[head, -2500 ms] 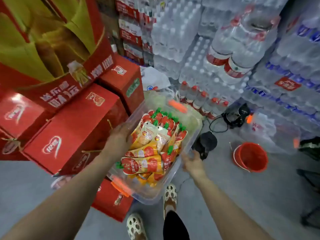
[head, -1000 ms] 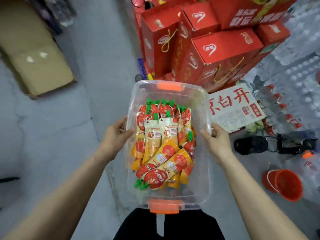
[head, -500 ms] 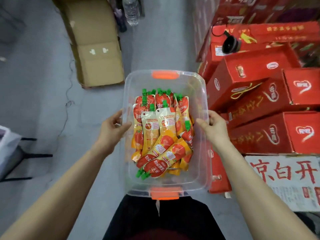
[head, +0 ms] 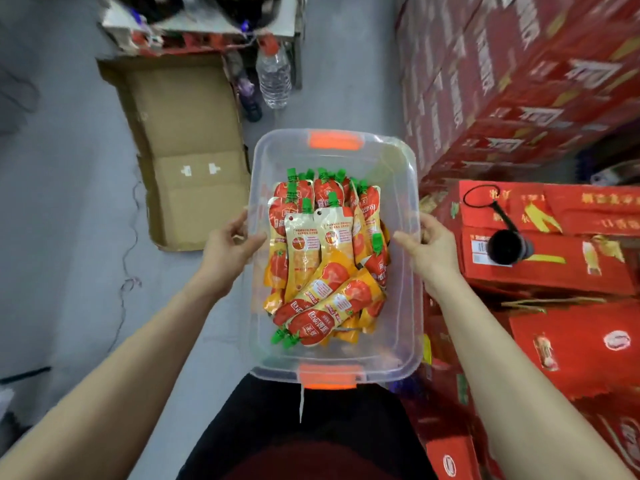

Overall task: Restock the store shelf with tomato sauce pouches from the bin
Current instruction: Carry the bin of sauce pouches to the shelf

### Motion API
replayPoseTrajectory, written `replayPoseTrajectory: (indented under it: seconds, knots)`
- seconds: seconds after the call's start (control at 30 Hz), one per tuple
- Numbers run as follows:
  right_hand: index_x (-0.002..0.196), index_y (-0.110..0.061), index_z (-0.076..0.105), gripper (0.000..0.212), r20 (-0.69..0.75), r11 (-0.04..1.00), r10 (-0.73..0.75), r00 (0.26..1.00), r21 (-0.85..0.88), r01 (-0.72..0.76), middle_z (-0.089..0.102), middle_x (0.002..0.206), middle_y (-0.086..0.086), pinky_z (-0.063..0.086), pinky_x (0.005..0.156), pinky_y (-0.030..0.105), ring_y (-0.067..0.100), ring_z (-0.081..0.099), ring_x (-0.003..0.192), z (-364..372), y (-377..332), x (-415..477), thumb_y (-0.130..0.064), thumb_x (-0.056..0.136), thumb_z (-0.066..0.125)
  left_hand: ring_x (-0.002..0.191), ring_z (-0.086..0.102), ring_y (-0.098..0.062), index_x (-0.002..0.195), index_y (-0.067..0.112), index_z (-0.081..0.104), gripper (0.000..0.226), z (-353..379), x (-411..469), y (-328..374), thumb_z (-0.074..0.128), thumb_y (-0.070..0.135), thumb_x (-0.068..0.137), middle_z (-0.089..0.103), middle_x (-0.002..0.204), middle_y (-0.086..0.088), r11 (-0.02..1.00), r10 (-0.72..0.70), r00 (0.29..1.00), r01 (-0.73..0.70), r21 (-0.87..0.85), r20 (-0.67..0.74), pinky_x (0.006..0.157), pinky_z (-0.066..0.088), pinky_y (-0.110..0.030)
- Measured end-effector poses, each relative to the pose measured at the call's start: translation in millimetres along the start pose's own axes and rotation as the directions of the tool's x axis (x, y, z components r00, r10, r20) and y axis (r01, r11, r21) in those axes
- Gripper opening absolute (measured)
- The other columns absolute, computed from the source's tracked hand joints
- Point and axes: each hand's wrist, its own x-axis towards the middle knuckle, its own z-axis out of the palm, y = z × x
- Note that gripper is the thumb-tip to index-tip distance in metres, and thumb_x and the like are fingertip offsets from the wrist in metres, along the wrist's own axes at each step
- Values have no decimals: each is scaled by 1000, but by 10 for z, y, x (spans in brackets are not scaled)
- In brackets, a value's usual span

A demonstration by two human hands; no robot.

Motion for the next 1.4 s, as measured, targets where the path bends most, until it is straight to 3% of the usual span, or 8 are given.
replayPoseTrajectory:
  seconds: [0.13,0.63,0.77,0.9,1.03,1.23,1.3,1.4]
  knots:
    - [132,-21,58,68,-34,999,18,999,28,-17,70,103,21,54,93,50,25,69,95,58,-620,911,-42,69,75,50,51,6,139,18,45,52,126,1055,771,60,2,91,53,66,16,997,68,997,-69,34,44,48,41,-8]
    - [144,-15,48,61,-42,1000,-26,999,3,26,62,129,17,44,96,28,23,61,114,-109,-3086,5041,-17,88,72,54,48,8,112,33,62,39,1156,5077,3094,62,1,89,55,55,26,969,200,977,-209,135,79,57,40,-3]
    - [142,-11,50,64,-48,999,-39,998,-18,38,60,137,10,44,108,43,21,56,125,-116,-3566,6298,-22,84,76,65,45,0,136,17,51,49,1451,6343,3650,63,5,89,50,71,14,967,189,978,-201,154,86,60,40,-3]
    - [139,-13,53,63,-96,1000,-10,995,-4,10,62,134,10,47,106,48,24,57,127,-151,-4054,7454,-24,82,77,61,51,5,118,33,59,43,1815,7493,4329,64,3,89,57,72,16,976,187,979,-195,101,82,64,44,-18]
    - [139,-16,54,66,-111,1000,14,994,16,-12,64,132,8,48,104,49,24,58,126,-264,-4587,8546,-30,79,79,69,59,11,134,7,53,44,2176,8435,5024,60,0,91,64,89,5,981,161,984,-169,101,76,66,46,-8]
    - [122,-24,66,53,-64,997,-71,995,-11,70,73,112,4,55,93,48,23,69,105,-365,-5409,10379,-36,72,75,60,62,8,123,10,62,35,2704,9921,5836,60,1,90,68,99,-9,989,141,990,-142,51,17,55,42,-4]
    - [126,-23,64,56,-23,995,-94,995,-33,93,71,119,2,54,95,49,22,66,112,-378,-5726,10960,-36,72,74,72,66,0,126,5,60,37,2841,10374,6056,62,4,90,65,111,-11,990,131,991,-130,53,-17,67,56,-25]
    - [131,-20,60,60,18,992,-113,993,-52,113,68,125,3,53,98,50,23,63,117,-337,-6190,11780,-34,75,74,72,55,-3,118,18,66,31,2962,11040,6380,64,8,89,66,85,5,992,125,991,-124,13,-45,61,46,-13]
